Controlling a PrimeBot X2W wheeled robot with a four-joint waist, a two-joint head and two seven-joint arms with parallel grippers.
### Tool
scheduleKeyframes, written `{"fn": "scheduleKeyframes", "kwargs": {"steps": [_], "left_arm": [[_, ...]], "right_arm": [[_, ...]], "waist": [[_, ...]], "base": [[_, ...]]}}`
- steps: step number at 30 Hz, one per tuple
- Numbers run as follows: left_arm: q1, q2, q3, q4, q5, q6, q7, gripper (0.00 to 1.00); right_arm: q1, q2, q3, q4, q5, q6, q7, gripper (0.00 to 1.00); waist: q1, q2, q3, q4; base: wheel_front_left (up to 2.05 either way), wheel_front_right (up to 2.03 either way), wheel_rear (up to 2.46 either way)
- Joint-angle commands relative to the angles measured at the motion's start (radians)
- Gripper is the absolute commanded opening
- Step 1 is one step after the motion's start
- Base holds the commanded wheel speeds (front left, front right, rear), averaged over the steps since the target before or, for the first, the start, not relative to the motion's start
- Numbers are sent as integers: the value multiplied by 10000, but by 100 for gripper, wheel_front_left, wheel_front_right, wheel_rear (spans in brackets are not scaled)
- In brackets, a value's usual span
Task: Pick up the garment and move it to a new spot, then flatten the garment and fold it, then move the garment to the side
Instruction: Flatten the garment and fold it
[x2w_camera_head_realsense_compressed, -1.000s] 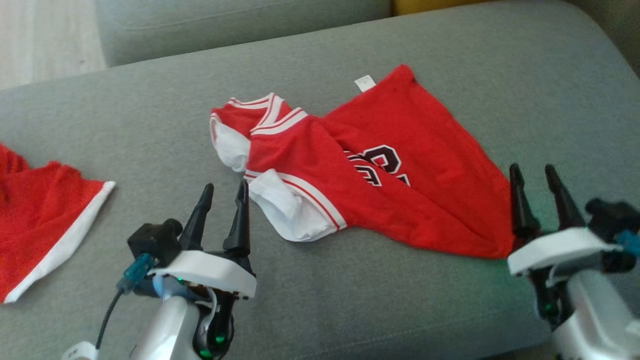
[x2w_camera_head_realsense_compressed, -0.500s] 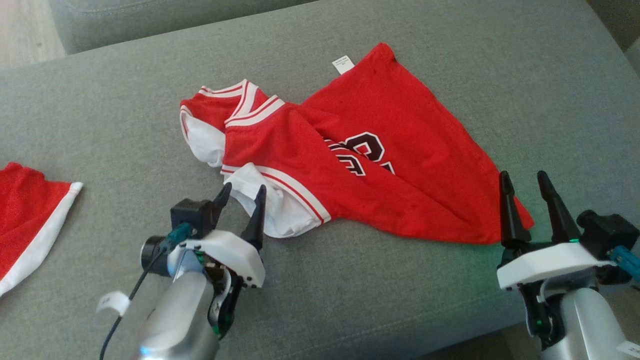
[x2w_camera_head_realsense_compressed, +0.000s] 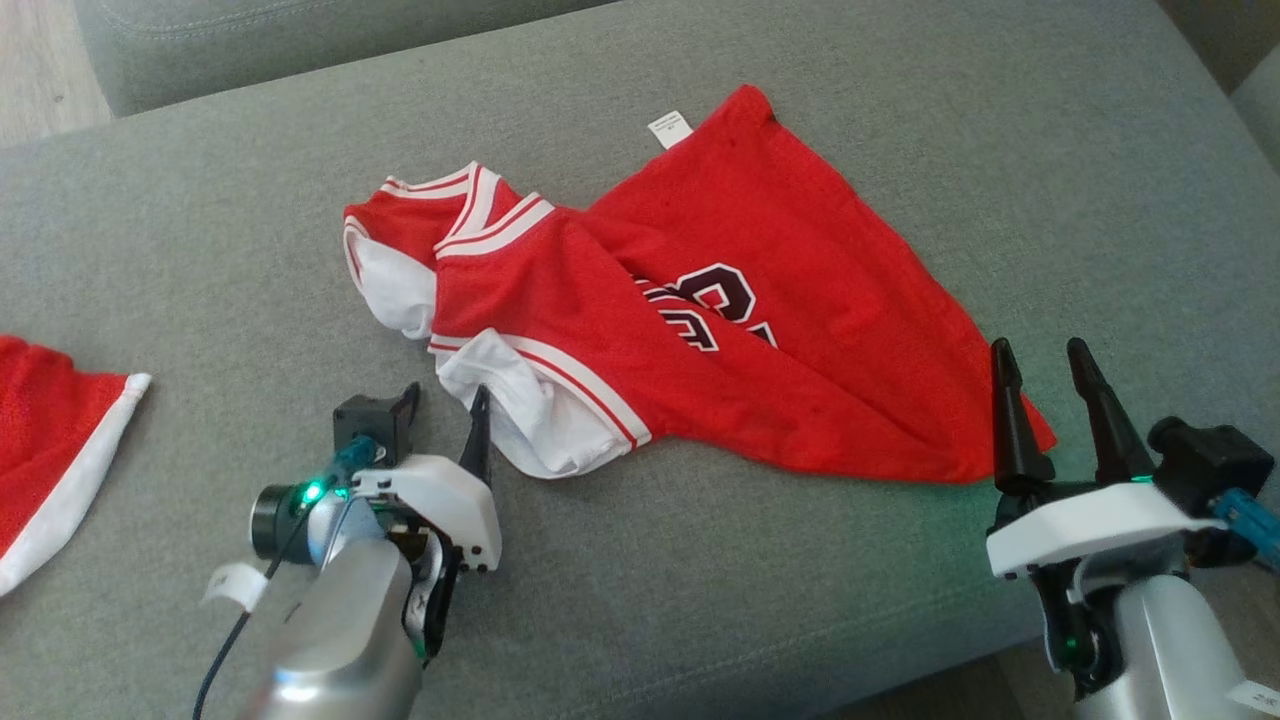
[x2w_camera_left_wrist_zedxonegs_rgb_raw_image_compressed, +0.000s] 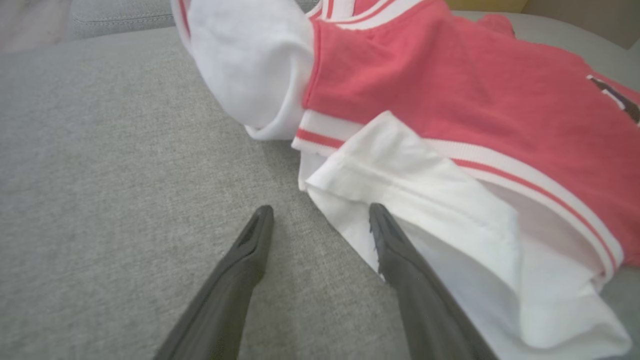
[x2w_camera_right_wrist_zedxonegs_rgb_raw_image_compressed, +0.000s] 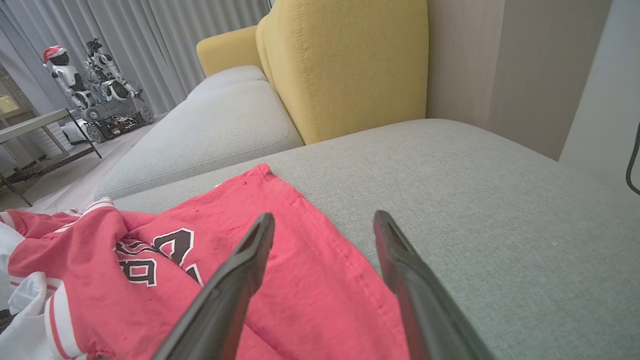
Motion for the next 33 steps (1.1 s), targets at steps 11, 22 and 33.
{"fn": "scheduleKeyframes", "kwargs": {"steps": [11, 22, 33], "left_arm": [[-667, 99, 357, -196, -313, -335, -134, 100], [-653, 92, 441, -505, -471, -499, -136, 0], [185, 90, 883, -1563, -467, -487, -137, 0]], "right_arm": [[15, -4, 218, -281, -74, -9, 12, 100], [-49, 3, 132, -176, -119, -9, 24, 100], [412, 5, -180, 125, -271, -9, 60, 100]], "waist": [[0, 0, 34, -13], [0, 0, 130, 20], [0, 0, -325, 231]], "base": [[0, 0, 0], [0, 0, 0], [0, 0, 0]]}}
